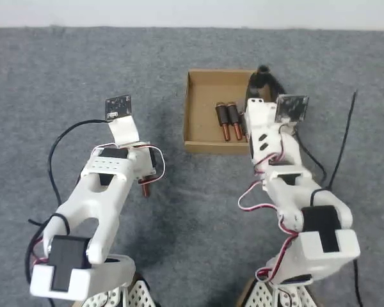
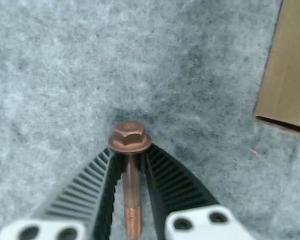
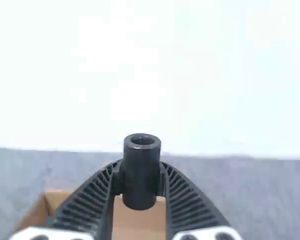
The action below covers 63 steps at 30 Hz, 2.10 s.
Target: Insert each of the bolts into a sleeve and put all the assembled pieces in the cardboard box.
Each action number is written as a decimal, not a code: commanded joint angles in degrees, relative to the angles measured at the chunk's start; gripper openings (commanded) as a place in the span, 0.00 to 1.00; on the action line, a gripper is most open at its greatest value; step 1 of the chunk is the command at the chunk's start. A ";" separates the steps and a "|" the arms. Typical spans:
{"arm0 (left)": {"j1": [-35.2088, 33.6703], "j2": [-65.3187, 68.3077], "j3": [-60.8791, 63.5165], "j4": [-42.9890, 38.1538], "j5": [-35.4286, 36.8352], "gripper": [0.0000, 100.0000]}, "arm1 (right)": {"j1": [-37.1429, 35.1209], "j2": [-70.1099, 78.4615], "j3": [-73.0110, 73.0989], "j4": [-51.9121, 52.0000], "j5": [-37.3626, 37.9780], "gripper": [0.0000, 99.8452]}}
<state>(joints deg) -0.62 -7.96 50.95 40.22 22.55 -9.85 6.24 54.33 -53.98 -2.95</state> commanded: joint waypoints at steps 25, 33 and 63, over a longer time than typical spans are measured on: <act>0.18 -0.35 -3.21 -1.93 -0.62 0.01 | -11.47 6.29 25.67 -26.15 -3.69 0.01; 0.18 -0.35 -3.21 -1.93 -0.62 0.01 | -14.29 13.49 29.54 -43.12 2.20 0.01; 6.51 -0.97 -20.44 -10.37 -0.35 0.01 | -19.91 13.49 37.98 -46.90 2.90 0.01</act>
<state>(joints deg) 4.57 -7.96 35.56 31.78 22.55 -29.10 20.48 90.90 -98.99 -1.45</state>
